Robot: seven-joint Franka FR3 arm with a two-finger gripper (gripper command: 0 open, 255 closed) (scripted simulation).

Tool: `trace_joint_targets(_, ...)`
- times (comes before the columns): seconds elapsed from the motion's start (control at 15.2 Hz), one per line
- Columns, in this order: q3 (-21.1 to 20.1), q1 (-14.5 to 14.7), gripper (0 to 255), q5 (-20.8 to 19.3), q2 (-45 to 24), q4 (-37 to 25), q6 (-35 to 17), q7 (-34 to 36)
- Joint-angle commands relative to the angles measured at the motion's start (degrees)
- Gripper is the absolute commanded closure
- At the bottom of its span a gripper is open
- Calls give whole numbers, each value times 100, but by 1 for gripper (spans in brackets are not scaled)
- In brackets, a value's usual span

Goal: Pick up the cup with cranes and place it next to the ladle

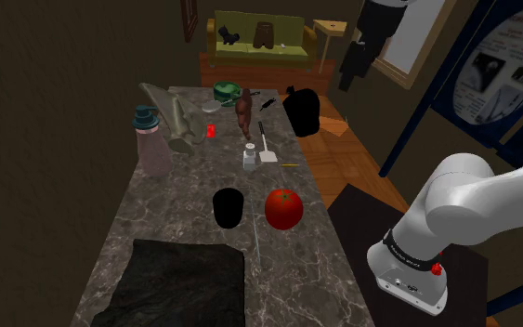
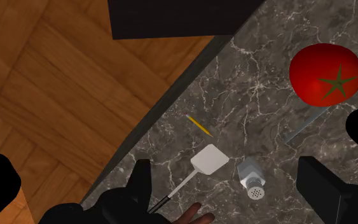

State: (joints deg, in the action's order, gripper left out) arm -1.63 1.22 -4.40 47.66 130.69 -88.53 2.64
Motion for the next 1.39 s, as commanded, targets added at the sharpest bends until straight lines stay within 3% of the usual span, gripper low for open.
trace_joint_targets(0.0,0,0,0,0,0,0,0,0)
trace_joint_targets(0.66,-702,306,0,696,-519,1026,-1553,889)
trace_joint_targets(1.32,-1505,569,0,1213,-1838,1335,-3287,1720)
